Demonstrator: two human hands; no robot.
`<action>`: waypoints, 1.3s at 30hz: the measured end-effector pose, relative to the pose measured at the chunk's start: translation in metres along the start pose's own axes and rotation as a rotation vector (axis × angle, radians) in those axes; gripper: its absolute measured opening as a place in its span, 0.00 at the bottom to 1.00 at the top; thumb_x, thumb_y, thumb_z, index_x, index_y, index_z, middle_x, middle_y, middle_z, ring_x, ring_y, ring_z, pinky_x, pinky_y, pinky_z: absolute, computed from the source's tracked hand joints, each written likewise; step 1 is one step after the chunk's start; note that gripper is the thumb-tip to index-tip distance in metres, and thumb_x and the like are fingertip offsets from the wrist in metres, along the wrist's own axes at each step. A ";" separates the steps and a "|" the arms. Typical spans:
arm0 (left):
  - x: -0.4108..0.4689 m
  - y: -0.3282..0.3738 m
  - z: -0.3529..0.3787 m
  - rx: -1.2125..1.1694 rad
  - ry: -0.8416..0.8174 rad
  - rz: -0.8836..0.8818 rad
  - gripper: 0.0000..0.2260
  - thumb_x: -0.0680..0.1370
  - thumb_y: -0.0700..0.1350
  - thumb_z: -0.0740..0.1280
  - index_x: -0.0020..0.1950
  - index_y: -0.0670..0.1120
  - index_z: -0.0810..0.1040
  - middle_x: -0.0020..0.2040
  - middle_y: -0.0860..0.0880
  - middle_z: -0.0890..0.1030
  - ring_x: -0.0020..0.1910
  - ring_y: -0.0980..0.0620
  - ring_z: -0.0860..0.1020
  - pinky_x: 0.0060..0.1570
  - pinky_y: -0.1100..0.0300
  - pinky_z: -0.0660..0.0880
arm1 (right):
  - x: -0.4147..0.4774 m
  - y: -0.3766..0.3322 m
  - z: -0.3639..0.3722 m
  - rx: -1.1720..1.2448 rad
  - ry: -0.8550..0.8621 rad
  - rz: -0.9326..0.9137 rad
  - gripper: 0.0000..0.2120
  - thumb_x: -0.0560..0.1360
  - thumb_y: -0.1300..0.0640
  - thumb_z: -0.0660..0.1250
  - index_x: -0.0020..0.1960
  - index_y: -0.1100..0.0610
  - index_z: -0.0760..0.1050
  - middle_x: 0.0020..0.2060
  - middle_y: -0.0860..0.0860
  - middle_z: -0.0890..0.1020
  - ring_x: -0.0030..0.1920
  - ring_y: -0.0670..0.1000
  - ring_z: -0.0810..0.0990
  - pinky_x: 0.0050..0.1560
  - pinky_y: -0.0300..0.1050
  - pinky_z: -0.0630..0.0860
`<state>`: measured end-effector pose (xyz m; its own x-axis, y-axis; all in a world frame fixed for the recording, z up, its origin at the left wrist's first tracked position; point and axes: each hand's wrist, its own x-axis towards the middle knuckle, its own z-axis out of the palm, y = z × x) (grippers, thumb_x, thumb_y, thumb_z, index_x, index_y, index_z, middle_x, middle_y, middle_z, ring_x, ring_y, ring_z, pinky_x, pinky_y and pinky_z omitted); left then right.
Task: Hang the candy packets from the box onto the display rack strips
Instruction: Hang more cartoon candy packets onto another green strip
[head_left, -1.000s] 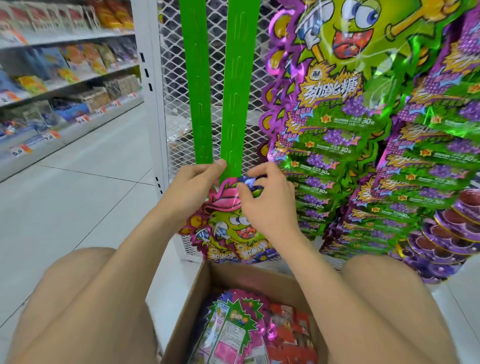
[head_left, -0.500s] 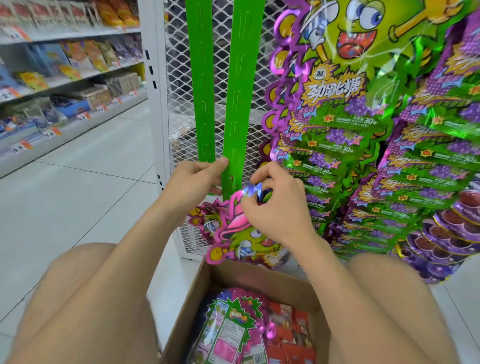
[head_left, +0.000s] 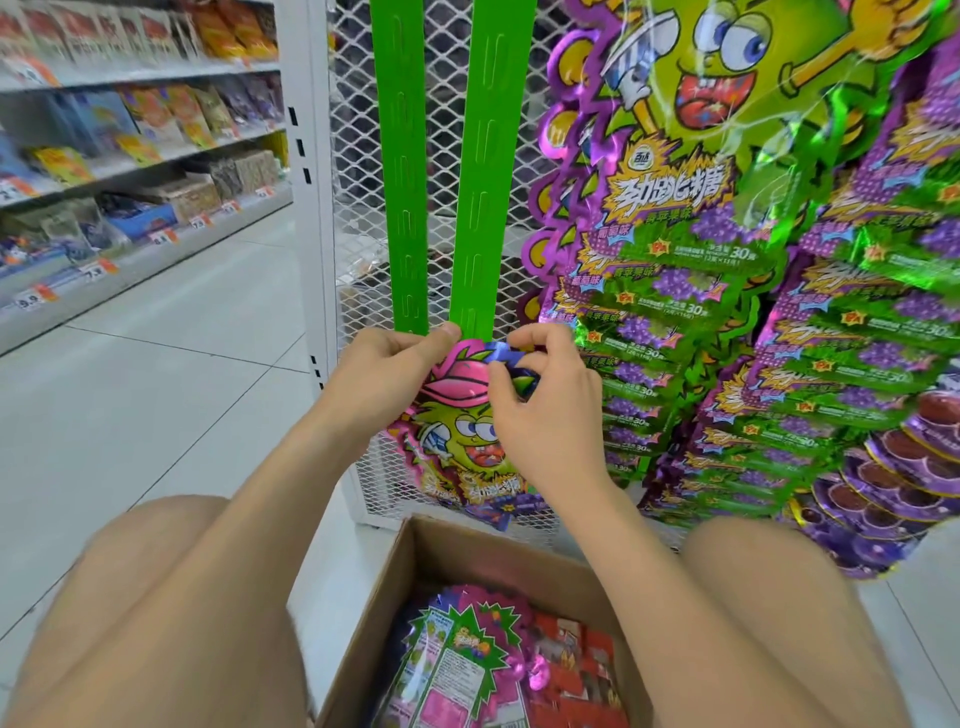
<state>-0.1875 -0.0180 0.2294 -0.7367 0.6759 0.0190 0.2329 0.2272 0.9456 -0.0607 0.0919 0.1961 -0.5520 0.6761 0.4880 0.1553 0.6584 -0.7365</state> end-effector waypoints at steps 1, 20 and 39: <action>0.000 0.001 0.000 0.020 0.019 0.008 0.23 0.81 0.62 0.68 0.39 0.47 0.88 0.35 0.52 0.86 0.36 0.59 0.84 0.49 0.57 0.75 | -0.001 0.000 0.000 -0.018 -0.022 0.024 0.11 0.81 0.51 0.70 0.57 0.44 0.68 0.46 0.43 0.84 0.46 0.45 0.74 0.45 0.35 0.61; -0.032 -0.048 0.050 0.591 0.382 0.635 0.14 0.76 0.44 0.69 0.60 0.47 0.72 0.54 0.48 0.74 0.52 0.43 0.73 0.51 0.45 0.73 | -0.031 0.012 -0.023 -0.390 0.059 -0.219 0.11 0.75 0.64 0.68 0.57 0.56 0.80 0.50 0.52 0.81 0.53 0.55 0.79 0.57 0.51 0.76; -0.081 -0.319 0.160 0.951 -0.703 -0.594 0.41 0.78 0.60 0.73 0.81 0.41 0.59 0.78 0.36 0.62 0.76 0.35 0.68 0.74 0.46 0.70 | -0.168 0.201 0.006 -0.619 -0.969 0.585 0.12 0.79 0.48 0.68 0.56 0.55 0.79 0.56 0.58 0.81 0.55 0.61 0.82 0.58 0.53 0.81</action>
<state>-0.1004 -0.0331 -0.1260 -0.4633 0.4552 -0.7603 0.5552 0.8179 0.1514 0.0583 0.1090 -0.0363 -0.5989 0.5712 -0.5613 0.7826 0.5662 -0.2589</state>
